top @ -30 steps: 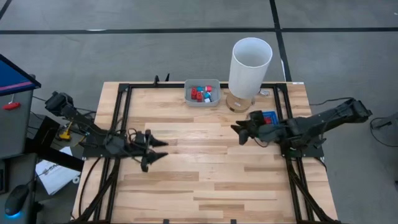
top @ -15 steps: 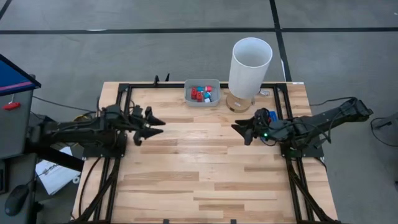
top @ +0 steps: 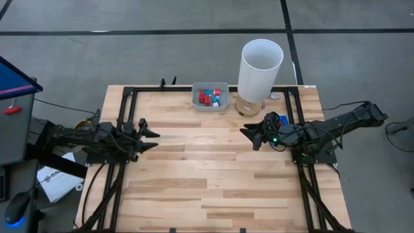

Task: Pick & Place Office items
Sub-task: Return to Home Position

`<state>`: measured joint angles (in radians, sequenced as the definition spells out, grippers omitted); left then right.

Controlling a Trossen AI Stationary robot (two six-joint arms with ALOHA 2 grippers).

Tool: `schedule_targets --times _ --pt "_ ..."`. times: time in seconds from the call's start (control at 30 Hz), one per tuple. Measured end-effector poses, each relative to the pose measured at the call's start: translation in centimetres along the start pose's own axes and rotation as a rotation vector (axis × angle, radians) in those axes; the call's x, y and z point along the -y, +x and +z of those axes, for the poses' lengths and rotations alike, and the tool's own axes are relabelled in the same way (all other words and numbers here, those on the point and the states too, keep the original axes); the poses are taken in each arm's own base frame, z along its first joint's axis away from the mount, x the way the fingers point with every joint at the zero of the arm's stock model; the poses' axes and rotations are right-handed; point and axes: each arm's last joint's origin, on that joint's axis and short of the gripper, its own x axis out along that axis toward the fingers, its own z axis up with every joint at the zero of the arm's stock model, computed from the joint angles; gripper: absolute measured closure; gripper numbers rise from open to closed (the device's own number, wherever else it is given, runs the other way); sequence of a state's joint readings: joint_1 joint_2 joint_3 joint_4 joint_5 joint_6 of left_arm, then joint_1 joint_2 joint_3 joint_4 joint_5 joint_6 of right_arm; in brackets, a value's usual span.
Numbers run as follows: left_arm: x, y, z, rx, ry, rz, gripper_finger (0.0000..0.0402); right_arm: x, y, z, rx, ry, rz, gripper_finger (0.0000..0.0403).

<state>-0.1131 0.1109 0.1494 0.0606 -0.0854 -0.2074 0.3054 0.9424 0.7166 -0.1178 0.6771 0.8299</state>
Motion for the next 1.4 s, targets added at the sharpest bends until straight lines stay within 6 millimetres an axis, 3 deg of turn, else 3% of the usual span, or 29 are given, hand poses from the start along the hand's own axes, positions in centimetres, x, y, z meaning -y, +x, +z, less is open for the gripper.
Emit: schedule_targets --times 0.17,0.43,0.9,1.07,1.4 --pt "-0.2 -0.3 -3.0 0.03 -0.022 -0.039 0.0221 -0.2 0.0 0.1 0.013 0.014 0.014 0.021" --pt "-0.4 -0.4 -4.2 -0.057 0.054 -0.019 0.0221 -0.6 0.1 0.3 0.036 0.022 0.038 0.021" --pt "-0.9 -0.3 -4.2 -0.063 0.2 0.015 0.0221 -1.4 1.9 -1.1 0.036 0.024 0.045 0.021" --pt "-1.3 -0.3 -4.3 -0.085 0.194 -0.01 0.0222 -1.5 2.0 -1.1 0.041 0.03 0.051 0.021" --pt "-2.3 0.2 -4.8 -0.151 0.157 0.108 0.0225 -2.0 1.9 -0.7 0.073 0.024 0.098 0.021"
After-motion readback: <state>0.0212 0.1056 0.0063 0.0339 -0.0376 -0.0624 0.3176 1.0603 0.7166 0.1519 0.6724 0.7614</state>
